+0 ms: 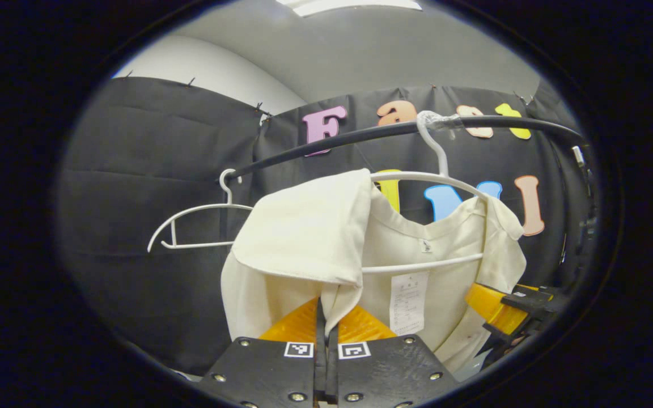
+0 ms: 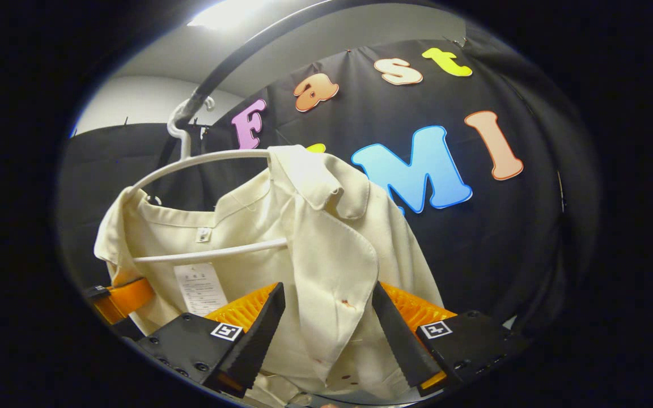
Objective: Grasp the clothes on the hanger with both hands and then place them into the laundry hamper below.
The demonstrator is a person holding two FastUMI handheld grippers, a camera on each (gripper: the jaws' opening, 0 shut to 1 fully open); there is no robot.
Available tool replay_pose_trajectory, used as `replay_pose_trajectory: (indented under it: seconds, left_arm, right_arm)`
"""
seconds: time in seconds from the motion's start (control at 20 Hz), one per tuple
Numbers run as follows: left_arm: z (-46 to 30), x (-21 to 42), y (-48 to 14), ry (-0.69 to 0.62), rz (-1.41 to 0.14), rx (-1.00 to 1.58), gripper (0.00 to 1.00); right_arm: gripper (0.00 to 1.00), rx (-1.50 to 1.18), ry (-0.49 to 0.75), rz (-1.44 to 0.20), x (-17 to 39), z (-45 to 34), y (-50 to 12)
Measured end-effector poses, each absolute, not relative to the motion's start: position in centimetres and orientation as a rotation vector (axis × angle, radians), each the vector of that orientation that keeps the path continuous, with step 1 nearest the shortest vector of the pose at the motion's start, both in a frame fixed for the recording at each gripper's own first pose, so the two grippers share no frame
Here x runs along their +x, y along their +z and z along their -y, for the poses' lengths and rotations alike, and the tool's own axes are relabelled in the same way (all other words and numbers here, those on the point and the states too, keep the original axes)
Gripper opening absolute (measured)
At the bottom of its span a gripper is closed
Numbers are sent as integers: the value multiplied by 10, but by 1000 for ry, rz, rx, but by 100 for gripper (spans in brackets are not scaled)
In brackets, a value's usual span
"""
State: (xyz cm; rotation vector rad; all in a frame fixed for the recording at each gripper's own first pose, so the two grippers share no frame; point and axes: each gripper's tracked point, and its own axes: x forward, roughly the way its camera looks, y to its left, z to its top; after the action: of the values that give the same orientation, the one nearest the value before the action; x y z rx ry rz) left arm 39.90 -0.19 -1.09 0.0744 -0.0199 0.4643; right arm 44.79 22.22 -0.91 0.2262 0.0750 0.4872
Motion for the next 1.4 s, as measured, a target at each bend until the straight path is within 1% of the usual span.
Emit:
replay_pose_trajectory:
  seconds: [0.15,0.25,0.3,0.35,0.4,0.45,0.5,0.55,0.6,0.7,0.85,1.4]
  left_arm:
    - [2,396,-11,474,20,72,0]
    - [2,393,-11,472,16,81,1]
    - [2,392,-11,468,17,81,1]
    - [1,392,-11,466,16,77,1]
    - [1,393,-11,462,18,70,1]
    - [2,394,-11,458,19,60,2]
    - [1,395,-11,450,21,48,1]
    - [-1,395,-10,440,23,40,1]
    - [-1,396,-11,430,20,34,0]
    - [-1,395,-10,414,27,15,1]
    - [-9,389,-1,409,65,-24,1]
    - [-51,366,38,468,150,-18,1]
  right_arm:
    - [96,236,433,-80,465,-224,-13]
    - [89,229,404,-71,471,-217,-12]
    - [89,217,396,-58,474,-214,-12]
    - [81,210,391,-47,476,-212,-9]
    - [66,204,379,-37,480,-209,-6]
    - [36,202,370,-29,484,-206,-4]
    - [27,206,357,-22,485,-202,-1]
    - [10,218,364,-11,482,-201,2]
    - [9,241,387,-3,480,-203,5]
    - [2,253,405,-17,478,-200,4]
    - [2,249,357,23,484,-184,16]
    - [1,262,209,116,516,-144,43]
